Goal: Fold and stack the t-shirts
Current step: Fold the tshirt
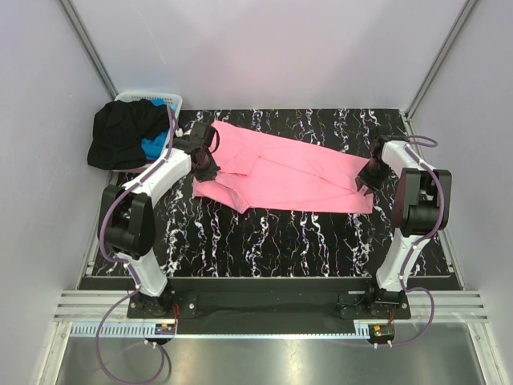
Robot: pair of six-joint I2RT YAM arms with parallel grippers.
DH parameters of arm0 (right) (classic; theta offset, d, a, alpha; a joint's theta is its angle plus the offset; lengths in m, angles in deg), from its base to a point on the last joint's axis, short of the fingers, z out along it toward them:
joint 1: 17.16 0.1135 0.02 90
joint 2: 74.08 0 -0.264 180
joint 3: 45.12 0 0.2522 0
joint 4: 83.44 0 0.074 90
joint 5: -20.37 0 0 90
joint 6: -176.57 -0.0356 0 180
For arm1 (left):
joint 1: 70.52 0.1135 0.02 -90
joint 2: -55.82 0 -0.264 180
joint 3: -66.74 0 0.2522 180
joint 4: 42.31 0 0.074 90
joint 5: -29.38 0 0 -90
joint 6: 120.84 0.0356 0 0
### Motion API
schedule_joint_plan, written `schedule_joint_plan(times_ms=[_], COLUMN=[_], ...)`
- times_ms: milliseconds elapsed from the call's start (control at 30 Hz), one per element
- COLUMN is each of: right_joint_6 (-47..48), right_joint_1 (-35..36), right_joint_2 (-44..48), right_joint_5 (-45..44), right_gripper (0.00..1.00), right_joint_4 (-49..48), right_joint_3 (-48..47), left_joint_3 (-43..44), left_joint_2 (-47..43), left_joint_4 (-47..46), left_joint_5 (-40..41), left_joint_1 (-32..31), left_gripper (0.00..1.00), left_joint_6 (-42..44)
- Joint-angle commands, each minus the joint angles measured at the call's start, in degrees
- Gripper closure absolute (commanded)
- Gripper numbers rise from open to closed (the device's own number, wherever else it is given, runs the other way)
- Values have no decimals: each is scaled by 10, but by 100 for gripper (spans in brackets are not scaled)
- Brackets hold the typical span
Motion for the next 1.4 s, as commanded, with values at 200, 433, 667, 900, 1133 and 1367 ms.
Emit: schedule_joint_plan(times_ms=[200, 433, 667, 900, 1133, 1367], right_joint_6=[8, 18, 29, 29, 18, -10], right_joint_1=[2, 2, 2, 2, 2, 2], right_joint_2=[17, 5, 7, 4, 37, 123], right_joint_5=[-100, -48, 5, 11, -17, -43], right_gripper=[64, 65, 66, 95, 100, 100], right_joint_4=[30, 19, -6, -9, 7, 20], right_joint_3=[5, 6, 15, 16, 19, 52], left_joint_3=[9, 7, 3, 1, -4, -28], left_joint_2=[-2, -10, -14, -17, -25, -78], left_joint_4=[-7, -6, -7, -5, -3, -2], left_joint_5=[2, 5, 6, 10, 14, 64], left_joint_1=[3, 2, 2, 3, 3, 3], left_gripper=[100, 100, 100, 100, 100, 100], left_joint_6=[-2, -2, -3, -2, -6, -23])
